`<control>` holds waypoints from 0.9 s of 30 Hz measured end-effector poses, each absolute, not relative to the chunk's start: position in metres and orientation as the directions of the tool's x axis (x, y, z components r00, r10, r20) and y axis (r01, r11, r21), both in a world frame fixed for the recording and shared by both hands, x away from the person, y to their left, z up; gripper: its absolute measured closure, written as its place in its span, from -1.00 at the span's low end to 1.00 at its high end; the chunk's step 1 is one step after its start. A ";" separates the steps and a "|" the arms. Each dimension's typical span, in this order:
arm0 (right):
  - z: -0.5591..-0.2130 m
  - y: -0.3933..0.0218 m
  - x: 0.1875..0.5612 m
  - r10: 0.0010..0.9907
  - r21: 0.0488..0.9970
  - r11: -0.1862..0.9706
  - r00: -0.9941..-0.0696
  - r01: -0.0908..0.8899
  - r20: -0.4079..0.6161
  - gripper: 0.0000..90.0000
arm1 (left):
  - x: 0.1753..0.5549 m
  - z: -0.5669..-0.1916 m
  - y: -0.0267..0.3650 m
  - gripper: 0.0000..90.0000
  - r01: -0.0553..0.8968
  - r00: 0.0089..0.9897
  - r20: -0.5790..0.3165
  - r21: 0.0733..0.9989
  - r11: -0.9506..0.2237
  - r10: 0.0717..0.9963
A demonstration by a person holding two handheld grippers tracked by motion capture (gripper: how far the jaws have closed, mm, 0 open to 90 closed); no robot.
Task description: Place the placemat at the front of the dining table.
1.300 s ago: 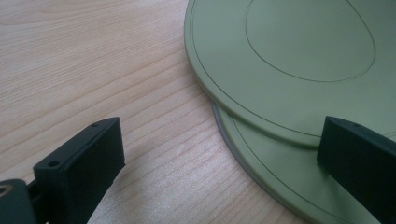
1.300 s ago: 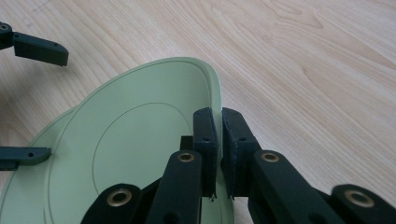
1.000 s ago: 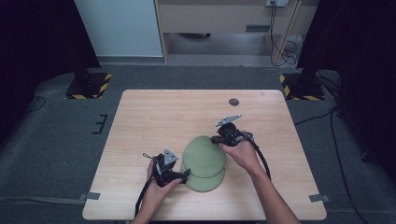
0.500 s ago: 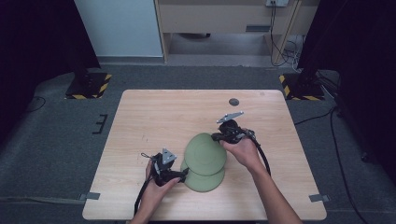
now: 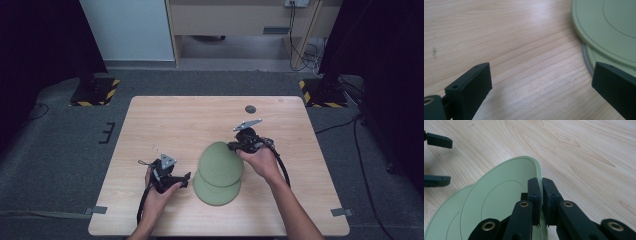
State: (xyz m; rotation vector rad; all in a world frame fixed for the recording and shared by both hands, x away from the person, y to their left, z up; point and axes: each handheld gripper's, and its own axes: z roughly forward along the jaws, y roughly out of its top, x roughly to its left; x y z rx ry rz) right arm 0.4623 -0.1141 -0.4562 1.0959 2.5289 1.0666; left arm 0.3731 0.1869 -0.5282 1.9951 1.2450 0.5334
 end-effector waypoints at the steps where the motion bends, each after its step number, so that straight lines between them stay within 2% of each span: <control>1: -0.456 -0.114 0.462 0.696 0.681 0.469 -0.710 0.563 0.107 0.91 | 0.375 -0.527 0.192 -0.95 0.599 0.435 -0.022 0.753 -0.272 0.900; 12: -0.456 -0.114 0.462 0.695 0.683 0.469 -0.711 0.560 0.107 0.91 | 0.382 -0.530 0.220 -0.95 0.635 0.347 -0.011 0.739 -0.226 0.938; 27: -0.448 -0.119 0.461 0.695 0.695 0.453 -0.709 0.559 0.118 0.91 | 0.386 -0.536 0.223 -0.96 0.670 0.334 -0.007 0.705 -0.232 0.943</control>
